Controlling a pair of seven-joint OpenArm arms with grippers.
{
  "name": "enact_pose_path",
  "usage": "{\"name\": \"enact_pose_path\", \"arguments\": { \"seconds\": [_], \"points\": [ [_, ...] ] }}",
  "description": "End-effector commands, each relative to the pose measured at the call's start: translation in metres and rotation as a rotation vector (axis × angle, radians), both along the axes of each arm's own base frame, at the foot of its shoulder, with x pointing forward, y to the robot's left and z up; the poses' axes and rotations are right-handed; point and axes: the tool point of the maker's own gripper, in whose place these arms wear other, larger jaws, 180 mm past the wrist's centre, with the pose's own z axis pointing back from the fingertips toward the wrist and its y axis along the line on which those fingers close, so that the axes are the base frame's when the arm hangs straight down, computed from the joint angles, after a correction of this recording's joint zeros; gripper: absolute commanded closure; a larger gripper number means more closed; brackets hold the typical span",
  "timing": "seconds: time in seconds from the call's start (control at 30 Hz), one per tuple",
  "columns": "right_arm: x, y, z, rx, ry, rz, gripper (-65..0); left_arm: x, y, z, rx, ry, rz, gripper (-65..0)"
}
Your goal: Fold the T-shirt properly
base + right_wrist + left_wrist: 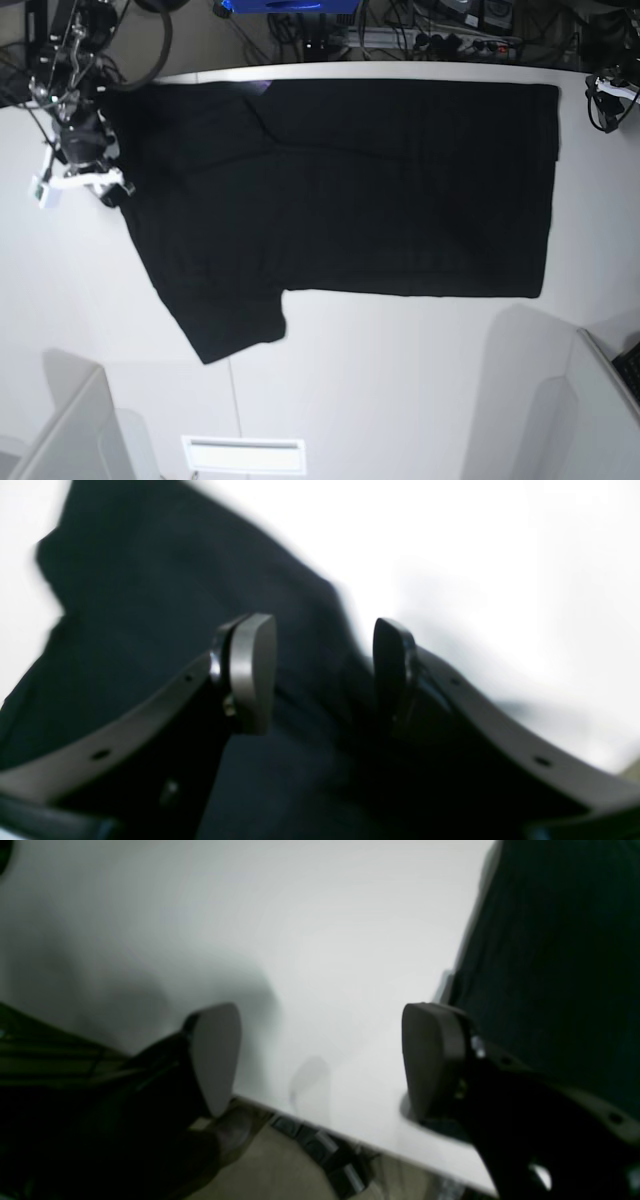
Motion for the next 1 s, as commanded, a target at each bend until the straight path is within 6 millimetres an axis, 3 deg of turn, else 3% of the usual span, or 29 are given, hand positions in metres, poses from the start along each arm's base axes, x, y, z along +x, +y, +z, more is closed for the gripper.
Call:
{"name": "enact_pose_path", "arguments": {
  "seconds": [0.0,0.07,0.23,0.27,0.53,0.67,0.83,0.97],
  "points": [
    [0.019,-0.003,0.013,-0.037,-0.048,0.033,-30.0,0.005,0.004,0.011,0.028,-0.026,-0.016,-47.7],
    [0.046,0.005,0.015,-0.044,-0.065,0.086,-29.9,0.006,0.003,0.011,0.027,-0.026,-0.018,-40.3],
    [0.1,0.025,0.017,-0.043,-0.081,0.171,-29.7,0.005,0.002,0.009,0.022,-0.028,-0.014,-4.3],
    [0.11,0.029,0.019,-0.041,-0.087,0.182,-29.9,0.005,0.002,0.009,0.021,-0.027,-0.013,0.0],
    [0.182,0.042,0.01,-0.032,-0.027,0.219,-30.8,0.005,0.002,0.009,0.02,-0.031,-0.011,0.0],
    [0.209,0.039,0.002,-0.042,0.039,0.216,-42.2,0.005,0.003,0.01,0.022,-0.031,-0.008,0.0],
    [0.232,0.037,-0.013,-0.108,0.099,0.262,-45.0,0.004,0.003,0.009,0.023,-0.029,-0.008,0.0],
    [0.236,0.037,-0.031,-0.167,0.125,0.332,-44.9,0.003,0.003,0.009,0.023,-0.028,-0.006,0.0]
  ]
}}
